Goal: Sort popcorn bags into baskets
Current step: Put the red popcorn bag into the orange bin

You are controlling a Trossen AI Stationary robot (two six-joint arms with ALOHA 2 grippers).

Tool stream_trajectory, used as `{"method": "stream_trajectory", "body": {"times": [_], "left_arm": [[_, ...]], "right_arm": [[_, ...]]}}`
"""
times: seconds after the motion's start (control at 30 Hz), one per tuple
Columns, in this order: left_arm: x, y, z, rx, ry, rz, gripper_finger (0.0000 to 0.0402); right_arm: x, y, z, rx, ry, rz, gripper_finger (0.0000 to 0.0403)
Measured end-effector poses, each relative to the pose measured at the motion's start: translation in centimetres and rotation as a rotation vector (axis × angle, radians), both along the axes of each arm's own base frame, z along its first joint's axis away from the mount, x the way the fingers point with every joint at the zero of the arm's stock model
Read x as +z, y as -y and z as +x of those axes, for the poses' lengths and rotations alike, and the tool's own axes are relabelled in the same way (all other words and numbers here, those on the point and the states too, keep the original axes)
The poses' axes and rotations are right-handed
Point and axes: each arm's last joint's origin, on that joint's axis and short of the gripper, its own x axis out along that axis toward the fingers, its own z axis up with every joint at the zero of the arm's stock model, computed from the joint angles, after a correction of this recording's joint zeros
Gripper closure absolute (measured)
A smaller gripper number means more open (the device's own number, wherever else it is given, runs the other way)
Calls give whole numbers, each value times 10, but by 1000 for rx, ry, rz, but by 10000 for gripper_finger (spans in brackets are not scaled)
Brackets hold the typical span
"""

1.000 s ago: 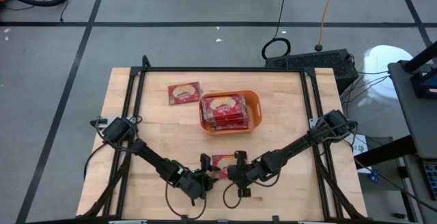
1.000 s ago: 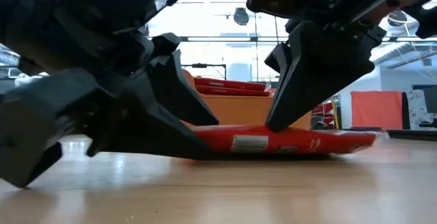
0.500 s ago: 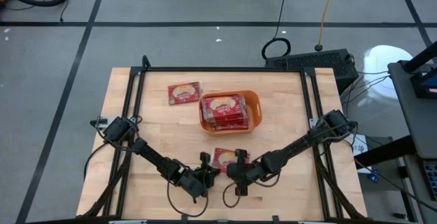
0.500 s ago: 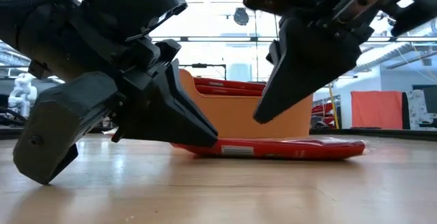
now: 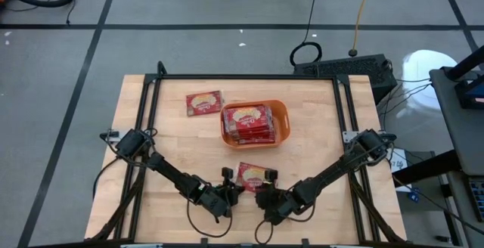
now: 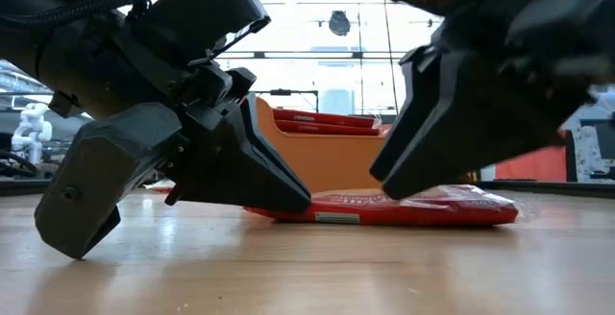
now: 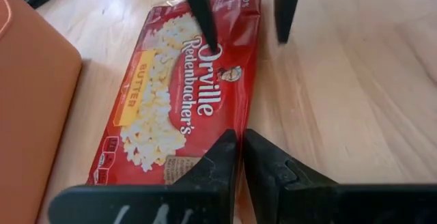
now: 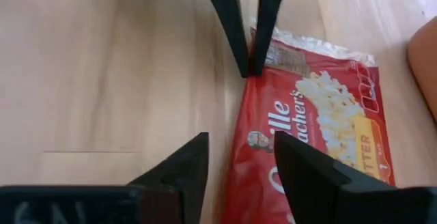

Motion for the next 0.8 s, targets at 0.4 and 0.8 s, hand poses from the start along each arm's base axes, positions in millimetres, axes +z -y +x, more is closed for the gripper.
{"method": "stream_trajectory", "body": {"times": [0.4, 0.8], "left_arm": [[2, 2, 0, -6, 12, -8, 371], [42, 34, -26, -109, 95, 96, 267]], "right_arm": [[-20, 12, 10, -28, -42, -49, 314], [-5, 14, 8, -37, -48, 91, 400]]}}
